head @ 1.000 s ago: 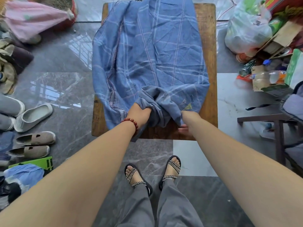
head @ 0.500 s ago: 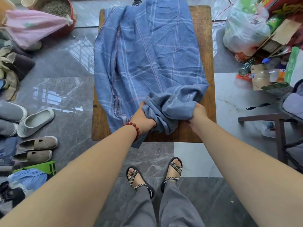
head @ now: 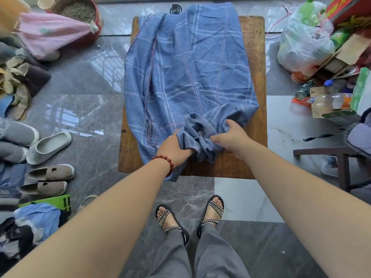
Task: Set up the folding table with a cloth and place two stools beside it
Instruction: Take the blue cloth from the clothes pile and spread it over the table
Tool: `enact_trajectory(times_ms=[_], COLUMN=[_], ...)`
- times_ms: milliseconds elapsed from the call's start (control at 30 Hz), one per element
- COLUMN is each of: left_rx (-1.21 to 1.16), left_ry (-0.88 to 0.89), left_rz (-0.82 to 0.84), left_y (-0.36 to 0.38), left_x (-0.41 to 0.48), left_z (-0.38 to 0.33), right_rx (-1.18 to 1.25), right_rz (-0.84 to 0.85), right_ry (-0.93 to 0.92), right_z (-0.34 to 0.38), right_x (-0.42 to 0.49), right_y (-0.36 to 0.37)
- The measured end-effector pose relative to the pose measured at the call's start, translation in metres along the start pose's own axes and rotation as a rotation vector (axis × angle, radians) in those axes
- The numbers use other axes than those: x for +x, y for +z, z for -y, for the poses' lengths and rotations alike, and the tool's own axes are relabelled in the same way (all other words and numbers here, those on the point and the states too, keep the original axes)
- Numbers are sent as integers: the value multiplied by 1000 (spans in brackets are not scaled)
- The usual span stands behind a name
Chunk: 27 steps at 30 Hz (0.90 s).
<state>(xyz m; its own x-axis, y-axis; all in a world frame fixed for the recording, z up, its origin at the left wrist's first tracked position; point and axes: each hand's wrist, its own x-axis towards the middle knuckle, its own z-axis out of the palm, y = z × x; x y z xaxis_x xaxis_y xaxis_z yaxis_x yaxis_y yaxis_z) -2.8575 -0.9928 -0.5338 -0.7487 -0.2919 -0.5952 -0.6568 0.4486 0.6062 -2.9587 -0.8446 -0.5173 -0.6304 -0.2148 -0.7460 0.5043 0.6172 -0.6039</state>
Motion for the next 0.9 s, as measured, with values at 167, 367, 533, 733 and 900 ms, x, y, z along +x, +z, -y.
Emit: enact_trajectory(times_ms=[167, 367, 533, 733, 900], left_rx=[423, 889, 717, 254, 118], left_ry=[120, 1, -73, 27, 98], left_rz=[251, 291, 109, 79, 76], left_y=[-7, -18, -30, -40, -57], left_x=[-6, -17, -19, -12, -2], left_z=[14, 35, 37, 10, -3], right_rx=[-482, -1047, -727, -751, -770], right_rz=[-152, -181, -190, -275, -215], right_ry=[-227, -183, -276, -398, -367], right_z=[-2, -26, -18, 17, 43], right_x=[-5, -10, -12, -16, -15], right_y=[-7, -22, -12, 8, 23])
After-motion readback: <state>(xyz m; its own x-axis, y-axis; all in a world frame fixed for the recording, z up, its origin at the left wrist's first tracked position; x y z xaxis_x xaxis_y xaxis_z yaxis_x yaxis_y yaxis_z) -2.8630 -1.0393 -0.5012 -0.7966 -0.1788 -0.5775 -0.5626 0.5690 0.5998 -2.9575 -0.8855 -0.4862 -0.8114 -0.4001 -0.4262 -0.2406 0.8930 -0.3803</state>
